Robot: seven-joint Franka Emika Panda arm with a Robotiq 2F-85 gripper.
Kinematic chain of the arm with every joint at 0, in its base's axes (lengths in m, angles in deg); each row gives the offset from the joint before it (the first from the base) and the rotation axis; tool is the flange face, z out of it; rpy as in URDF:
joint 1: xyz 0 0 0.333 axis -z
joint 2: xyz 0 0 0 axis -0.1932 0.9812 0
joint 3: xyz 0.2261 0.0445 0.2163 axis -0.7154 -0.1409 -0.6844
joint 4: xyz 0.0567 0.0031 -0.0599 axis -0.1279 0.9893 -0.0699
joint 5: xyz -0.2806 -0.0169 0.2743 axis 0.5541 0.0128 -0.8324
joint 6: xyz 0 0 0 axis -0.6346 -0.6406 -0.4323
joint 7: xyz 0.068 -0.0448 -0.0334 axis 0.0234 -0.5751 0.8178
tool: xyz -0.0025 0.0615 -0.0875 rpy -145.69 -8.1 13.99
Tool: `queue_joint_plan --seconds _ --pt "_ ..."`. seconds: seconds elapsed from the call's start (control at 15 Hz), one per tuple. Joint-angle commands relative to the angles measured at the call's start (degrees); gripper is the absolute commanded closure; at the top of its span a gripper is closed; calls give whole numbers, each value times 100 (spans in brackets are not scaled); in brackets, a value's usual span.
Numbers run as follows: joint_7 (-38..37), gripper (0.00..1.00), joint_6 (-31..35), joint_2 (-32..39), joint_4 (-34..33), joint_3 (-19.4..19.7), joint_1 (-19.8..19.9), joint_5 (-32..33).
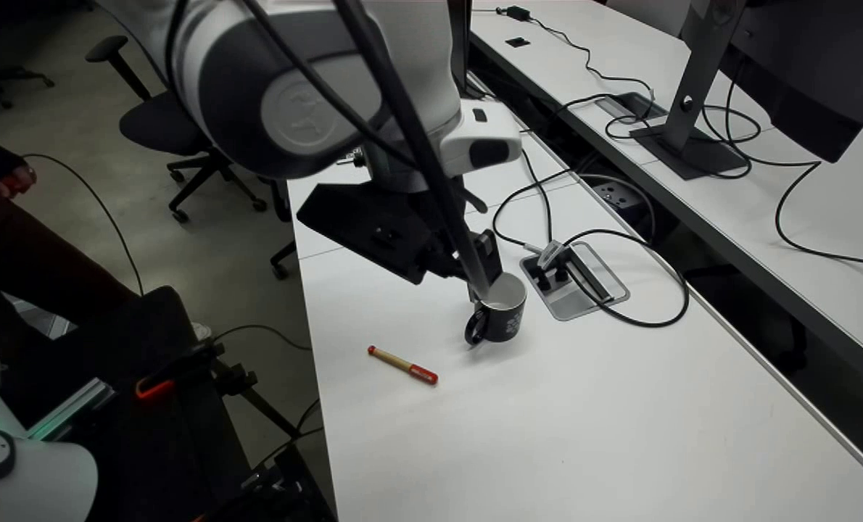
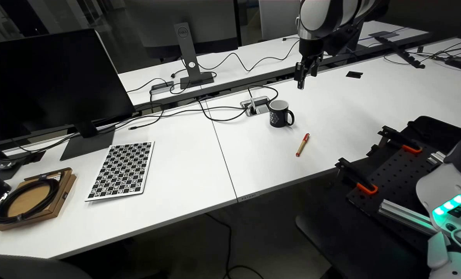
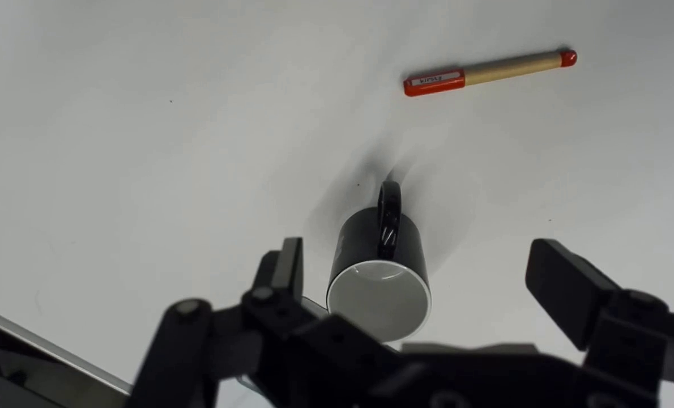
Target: Move the black mug from the left to the right
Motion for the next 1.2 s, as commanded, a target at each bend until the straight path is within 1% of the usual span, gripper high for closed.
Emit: queue_joint_plan --seconds 0.0,0.27,0.47,0.73,1.13 --pt "912 0 406 773 -348 -261 192 -453" --pt "1058 0 265 1326 -805 -458 198 -324" --pt "876 0 133 1677 -1197 -557 109 -304" --pt "688 0 72 2016 -1598 -557 61 -312" --pt "336 0 54 2425 -1996 -245 -7 -195"
